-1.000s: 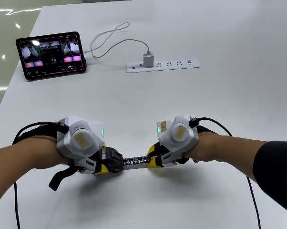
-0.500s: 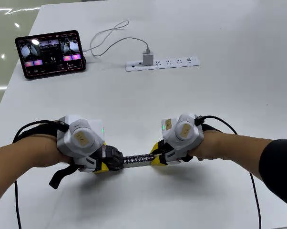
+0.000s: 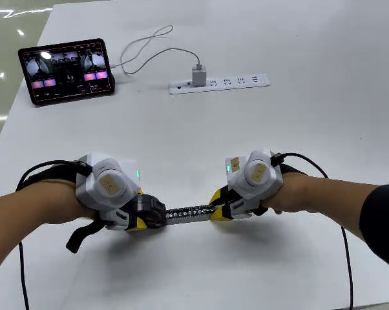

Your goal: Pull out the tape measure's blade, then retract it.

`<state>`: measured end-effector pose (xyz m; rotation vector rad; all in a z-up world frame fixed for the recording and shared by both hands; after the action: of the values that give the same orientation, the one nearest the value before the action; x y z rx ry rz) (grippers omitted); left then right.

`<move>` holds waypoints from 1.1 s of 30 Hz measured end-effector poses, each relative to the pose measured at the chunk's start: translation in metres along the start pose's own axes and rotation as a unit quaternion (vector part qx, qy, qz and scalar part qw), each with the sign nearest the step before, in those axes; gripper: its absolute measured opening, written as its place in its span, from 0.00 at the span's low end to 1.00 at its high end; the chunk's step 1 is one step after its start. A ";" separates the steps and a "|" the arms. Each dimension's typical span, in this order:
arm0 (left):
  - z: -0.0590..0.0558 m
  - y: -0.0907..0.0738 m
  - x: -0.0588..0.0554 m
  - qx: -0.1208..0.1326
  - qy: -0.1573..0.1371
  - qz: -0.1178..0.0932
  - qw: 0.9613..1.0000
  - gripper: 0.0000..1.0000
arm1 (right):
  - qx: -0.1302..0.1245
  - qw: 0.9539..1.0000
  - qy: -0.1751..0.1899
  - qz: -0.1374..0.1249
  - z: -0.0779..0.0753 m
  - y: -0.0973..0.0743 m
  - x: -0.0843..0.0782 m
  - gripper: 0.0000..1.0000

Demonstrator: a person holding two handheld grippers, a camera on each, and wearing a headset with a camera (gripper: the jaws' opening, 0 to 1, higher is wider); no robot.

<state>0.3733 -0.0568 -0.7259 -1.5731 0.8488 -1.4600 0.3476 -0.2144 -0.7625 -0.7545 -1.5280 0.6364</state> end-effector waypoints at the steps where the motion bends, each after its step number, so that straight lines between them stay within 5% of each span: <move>1: 0.000 0.000 0.000 0.000 0.000 0.000 1.000 0.30 | 0.000 1.000 0.000 0.000 0.000 0.000 0.000 0.08; 33: 0.000 0.000 0.000 0.001 -0.001 0.000 1.000 0.30 | -0.002 1.000 0.010 0.004 0.003 -0.013 -0.014 0.08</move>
<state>0.3730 -0.0570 -0.7263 -1.5722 0.8452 -1.4593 0.3436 -0.2338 -0.7615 -0.7684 -1.5105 0.6295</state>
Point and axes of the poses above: the centre of the closed fingertips' face, and the gripper's own axes: y roughly forward along the fingers, z roughly to its left, x roughly out of its top, the point moved 4 cm from there along -y, roughly backward along the fingers, and after that the axes turned 12 degrees about -y, right-handed, at the moved point
